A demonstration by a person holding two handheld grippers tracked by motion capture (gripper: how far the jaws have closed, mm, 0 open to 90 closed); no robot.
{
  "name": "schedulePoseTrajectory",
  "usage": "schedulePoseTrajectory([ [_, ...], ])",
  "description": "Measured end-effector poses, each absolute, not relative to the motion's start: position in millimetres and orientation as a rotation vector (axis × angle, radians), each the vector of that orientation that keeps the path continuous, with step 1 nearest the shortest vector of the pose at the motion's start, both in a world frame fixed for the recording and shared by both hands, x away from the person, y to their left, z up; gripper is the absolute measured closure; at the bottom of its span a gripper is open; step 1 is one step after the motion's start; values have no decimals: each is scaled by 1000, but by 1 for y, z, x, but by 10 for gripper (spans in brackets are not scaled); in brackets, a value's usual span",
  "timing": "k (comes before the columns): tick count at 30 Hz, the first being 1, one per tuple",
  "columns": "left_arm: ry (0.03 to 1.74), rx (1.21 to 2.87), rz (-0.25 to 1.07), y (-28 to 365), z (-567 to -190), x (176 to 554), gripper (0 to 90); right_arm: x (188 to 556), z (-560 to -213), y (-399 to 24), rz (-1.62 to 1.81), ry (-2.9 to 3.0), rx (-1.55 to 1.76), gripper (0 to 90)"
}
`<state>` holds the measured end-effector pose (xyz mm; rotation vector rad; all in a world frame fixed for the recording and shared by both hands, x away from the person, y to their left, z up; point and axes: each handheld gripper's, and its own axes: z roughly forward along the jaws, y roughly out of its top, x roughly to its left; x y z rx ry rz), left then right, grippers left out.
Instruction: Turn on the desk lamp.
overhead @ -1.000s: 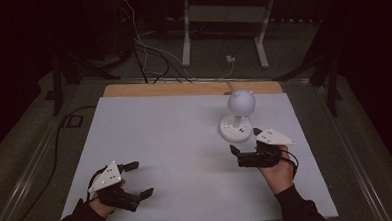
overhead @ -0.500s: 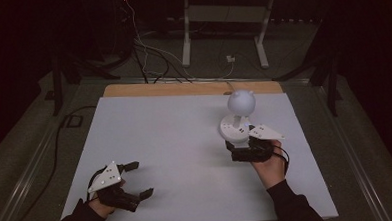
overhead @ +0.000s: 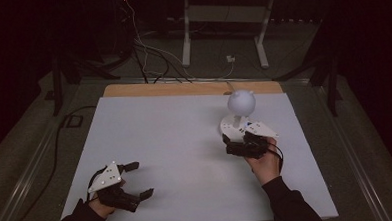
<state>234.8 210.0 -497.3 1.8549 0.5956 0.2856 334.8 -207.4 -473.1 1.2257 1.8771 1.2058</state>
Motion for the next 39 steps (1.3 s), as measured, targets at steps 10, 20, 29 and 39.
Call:
schedulePoseTrajectory([
  [10, 596, 1848, 282, 210, -497, 235, 3, 345, -474, -206, 1123, 1835, 1345, 362],
  [20, 595, 1846, 280, 210, -497, 235, 3, 357, -483, -205, 1042, 1854, 1405, 668],
  [29, 595, 1846, 279, 210, -497, 235, 3, 365, -492, -205, 976, 1874, 1427, 833],
  [39, 595, 1847, 278, 210, -497, 235, 3, 369, -498, -203, 917, 1913, 1443, 900],
])
